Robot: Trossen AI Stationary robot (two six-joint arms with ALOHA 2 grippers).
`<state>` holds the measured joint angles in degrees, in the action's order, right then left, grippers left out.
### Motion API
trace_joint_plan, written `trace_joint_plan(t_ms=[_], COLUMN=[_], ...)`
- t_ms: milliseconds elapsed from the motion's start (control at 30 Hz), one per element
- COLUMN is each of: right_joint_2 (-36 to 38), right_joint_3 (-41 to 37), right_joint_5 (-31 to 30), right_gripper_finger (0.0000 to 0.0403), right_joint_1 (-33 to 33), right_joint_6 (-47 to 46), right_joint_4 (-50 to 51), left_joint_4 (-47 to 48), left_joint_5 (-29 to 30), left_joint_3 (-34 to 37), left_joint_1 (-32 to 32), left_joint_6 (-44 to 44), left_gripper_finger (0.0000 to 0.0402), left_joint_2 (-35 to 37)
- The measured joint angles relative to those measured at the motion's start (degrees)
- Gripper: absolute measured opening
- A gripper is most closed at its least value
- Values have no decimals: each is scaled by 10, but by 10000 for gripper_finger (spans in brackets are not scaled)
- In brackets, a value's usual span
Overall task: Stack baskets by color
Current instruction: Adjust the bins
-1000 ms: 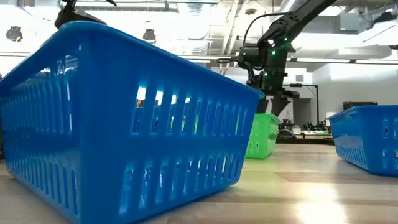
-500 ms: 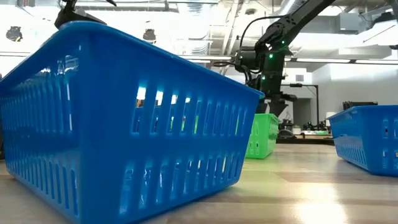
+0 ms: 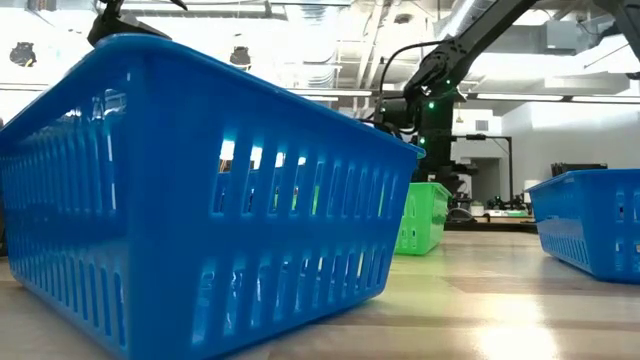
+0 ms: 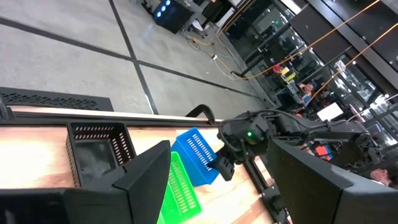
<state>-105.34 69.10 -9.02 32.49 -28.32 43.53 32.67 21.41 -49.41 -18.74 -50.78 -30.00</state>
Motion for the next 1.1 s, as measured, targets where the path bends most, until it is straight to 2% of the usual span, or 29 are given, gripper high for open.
trace_joint_plan(t_ms=[100,300,333,500,767,1100], right_joint_2=[2,4,5,5,5,8], right_joint_3=[0,1,1,2,1,-1], right_joint_5=[0,2,3,6,3,-26], right_gripper_finger=[165,27,16,28,17,128], right_joint_1=[-2,-2,-2,8,21,24], right_joint_6=[-17,-34,-48,-119,-139,-136], right_joint_4=[11,32,34,64,102,131], left_joint_4=[0,0,0,0,0,0], left_joint_5=[0,4,4,0,0,-1], left_joint_3=[0,0,0,0,0,0], left_joint_1=[0,0,0,0,0,0], left_joint_6=[0,0,0,0,0,0], left_gripper_finger=[256,256,256,256,256,256], left_joint_2=[0,0,0,0,0,0])
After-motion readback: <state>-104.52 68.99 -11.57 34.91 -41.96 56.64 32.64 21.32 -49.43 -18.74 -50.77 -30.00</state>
